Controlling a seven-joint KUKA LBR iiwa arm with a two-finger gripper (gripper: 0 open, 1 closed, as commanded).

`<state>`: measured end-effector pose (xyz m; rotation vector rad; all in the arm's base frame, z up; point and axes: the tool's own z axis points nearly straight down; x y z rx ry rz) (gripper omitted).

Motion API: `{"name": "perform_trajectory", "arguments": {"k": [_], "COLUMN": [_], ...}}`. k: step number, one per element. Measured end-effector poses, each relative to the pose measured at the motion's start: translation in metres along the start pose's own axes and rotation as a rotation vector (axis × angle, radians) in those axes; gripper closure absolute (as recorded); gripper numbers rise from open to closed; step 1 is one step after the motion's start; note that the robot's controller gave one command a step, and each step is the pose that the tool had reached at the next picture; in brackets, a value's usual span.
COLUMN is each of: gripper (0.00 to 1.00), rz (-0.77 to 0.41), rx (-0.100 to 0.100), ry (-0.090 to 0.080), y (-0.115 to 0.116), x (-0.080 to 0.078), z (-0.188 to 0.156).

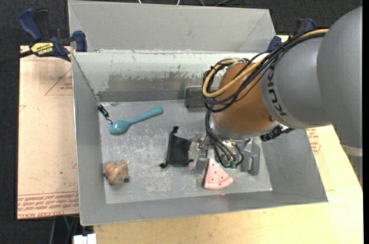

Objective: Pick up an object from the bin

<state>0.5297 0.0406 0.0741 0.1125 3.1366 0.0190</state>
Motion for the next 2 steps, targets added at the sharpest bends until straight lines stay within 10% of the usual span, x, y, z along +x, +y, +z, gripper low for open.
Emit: {"name": "perform_trajectory", "arguments": {"k": [2], "gripper": [1.00], "rz": [0.000], "rx": [0.000], "ry": [0.000], "y": [0.0000], "x": [0.0000], "z": [0.0000]}}
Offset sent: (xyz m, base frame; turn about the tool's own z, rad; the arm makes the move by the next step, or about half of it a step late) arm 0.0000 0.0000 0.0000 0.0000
